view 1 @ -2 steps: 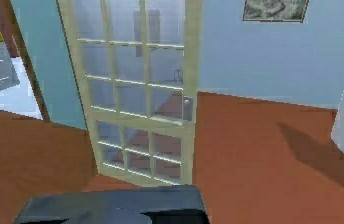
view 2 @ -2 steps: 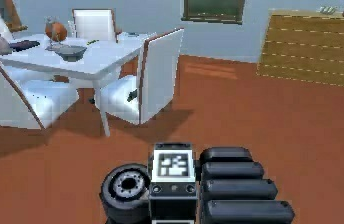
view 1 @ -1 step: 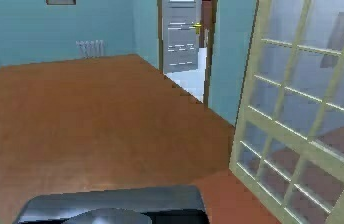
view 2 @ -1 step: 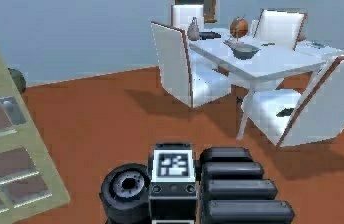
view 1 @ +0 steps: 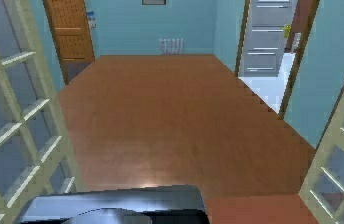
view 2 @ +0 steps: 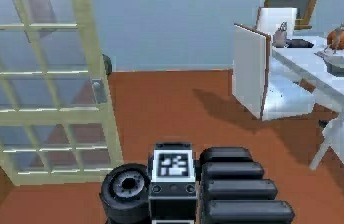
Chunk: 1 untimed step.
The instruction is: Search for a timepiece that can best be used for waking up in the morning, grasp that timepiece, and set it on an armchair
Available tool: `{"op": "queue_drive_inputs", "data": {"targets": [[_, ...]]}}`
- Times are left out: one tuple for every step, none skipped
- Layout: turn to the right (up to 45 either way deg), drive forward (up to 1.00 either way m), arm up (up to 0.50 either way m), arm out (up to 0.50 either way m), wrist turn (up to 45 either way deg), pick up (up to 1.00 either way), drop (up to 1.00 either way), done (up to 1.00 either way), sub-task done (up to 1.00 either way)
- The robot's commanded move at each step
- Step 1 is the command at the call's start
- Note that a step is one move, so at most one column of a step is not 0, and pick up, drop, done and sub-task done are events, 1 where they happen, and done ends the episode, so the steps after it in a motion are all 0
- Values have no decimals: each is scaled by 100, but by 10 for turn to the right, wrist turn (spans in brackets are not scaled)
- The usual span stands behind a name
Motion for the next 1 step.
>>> {"op": "queue_drive_inputs", "data": {"targets": [[0, 100, 0, 0, 0, 0, 0, 0, 0]]}}
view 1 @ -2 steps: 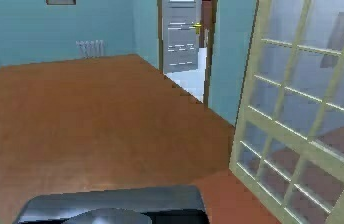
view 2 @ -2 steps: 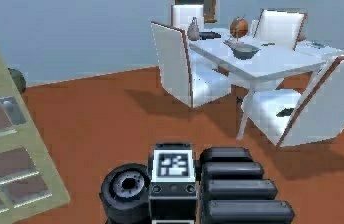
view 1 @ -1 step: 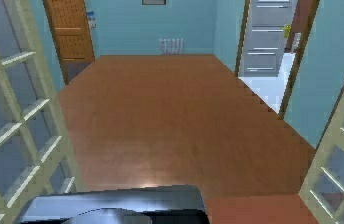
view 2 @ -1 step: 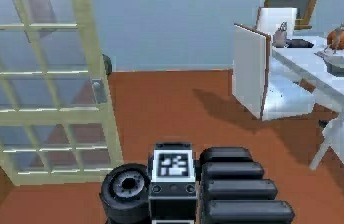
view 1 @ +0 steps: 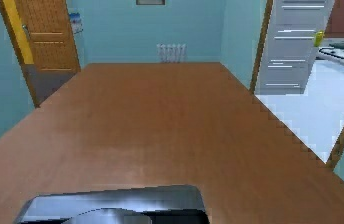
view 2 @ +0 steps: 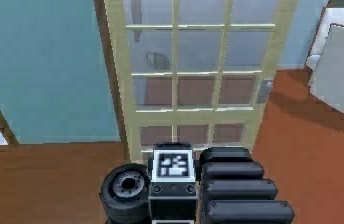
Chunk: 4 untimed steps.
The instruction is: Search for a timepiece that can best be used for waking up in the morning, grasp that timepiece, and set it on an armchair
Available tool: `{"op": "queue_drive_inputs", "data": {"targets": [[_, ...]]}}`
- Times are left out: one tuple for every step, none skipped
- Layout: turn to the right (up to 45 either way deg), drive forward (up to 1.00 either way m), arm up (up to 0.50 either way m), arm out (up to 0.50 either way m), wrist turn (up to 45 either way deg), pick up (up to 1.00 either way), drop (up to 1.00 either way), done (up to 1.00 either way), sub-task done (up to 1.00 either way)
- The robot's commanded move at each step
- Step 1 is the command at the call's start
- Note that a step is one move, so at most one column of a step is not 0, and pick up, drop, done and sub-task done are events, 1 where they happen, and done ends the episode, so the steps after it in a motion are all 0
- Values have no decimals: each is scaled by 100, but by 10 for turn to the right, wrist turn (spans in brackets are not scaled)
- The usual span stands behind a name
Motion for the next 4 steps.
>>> {"op": "queue_drive_inputs", "data": {"targets": [[-60, 0, 0, 0, 0, 0, 0, 0, 0], [0, 35, 0, 0, 0, 0, 0, 0, 0], [-180, 0, 0, 0, 0, 0, 0, 0, 0], [0, 100, 0, 0, 0, 0, 0, 0, 0]]}}
